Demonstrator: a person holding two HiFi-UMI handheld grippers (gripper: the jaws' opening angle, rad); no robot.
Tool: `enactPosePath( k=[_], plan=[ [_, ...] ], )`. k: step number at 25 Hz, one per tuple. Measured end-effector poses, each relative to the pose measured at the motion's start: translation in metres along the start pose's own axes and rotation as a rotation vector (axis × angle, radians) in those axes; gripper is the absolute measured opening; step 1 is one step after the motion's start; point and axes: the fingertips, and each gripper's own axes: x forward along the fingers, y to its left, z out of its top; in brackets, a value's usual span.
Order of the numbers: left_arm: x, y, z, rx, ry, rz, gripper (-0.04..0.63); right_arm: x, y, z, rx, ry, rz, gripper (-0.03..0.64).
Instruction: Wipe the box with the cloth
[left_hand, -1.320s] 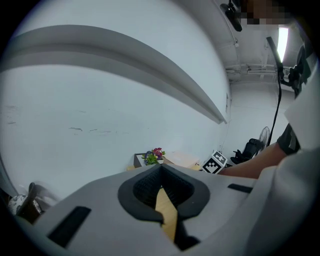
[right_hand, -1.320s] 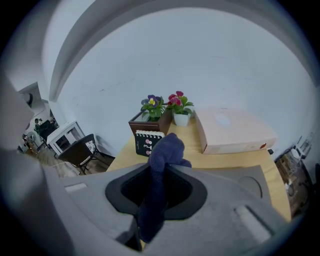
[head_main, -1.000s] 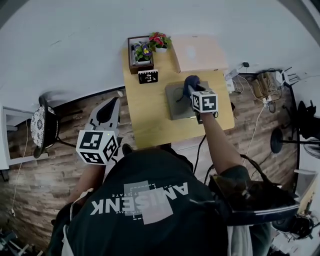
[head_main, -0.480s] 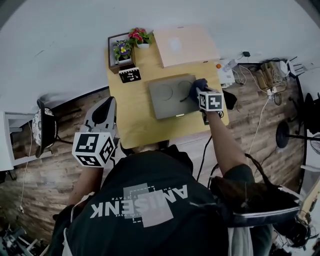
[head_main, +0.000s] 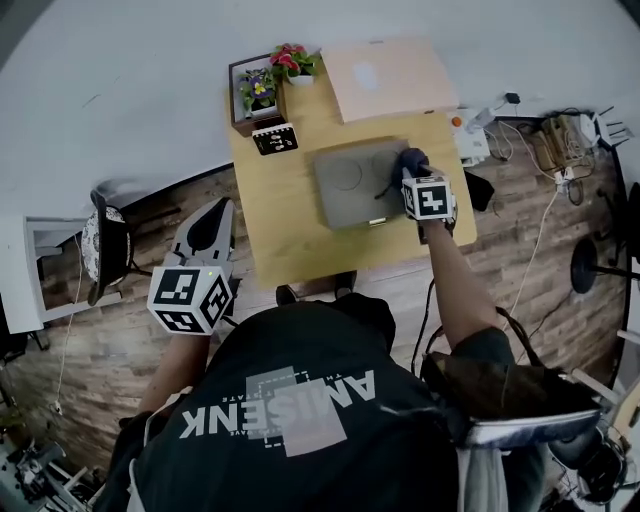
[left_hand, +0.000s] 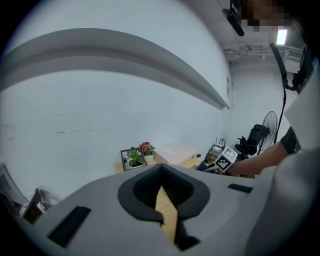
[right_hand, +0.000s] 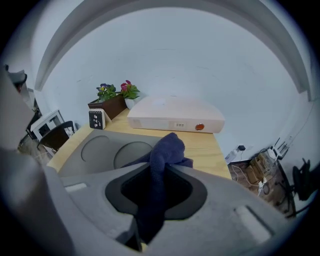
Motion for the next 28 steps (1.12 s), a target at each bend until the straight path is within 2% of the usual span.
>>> enactPosePath(
  k=[4,8,13,17,23,28],
  plan=[
    [-0.010,0.009,0.001,-0.013,-0.024,-0.021,0.000,-0.002,0.020,0.000,-0.058,0.006,-0.017,0.069],
    [-0.022,0.020,-0.005,-0.027,-0.036,-0.034,0.000,0.000,0.039,-0.004,-0.011,0.026,0.002,0.069],
    [-0.039,0.036,-0.010,-0.051,-0.059,-0.005,0.000,-0.001,0.053,-0.004,0.081,0.035,-0.025,0.069],
    [-0.054,0.050,-0.009,-0.070,-0.090,0.023,0.000,0.000,0.068,-0.002,0.088,0.025,-0.054,0.069],
    [-0.067,0.063,-0.013,-0.082,-0.100,0.044,0.000,0.004,0.118,0.001,0.023,0.049,0.044,0.069],
    [-0.080,0.069,-0.017,-0.086,-0.109,0.051,0.000,0.003,0.143,0.002,0.020,0.039,0.055,0.069]
  ],
)
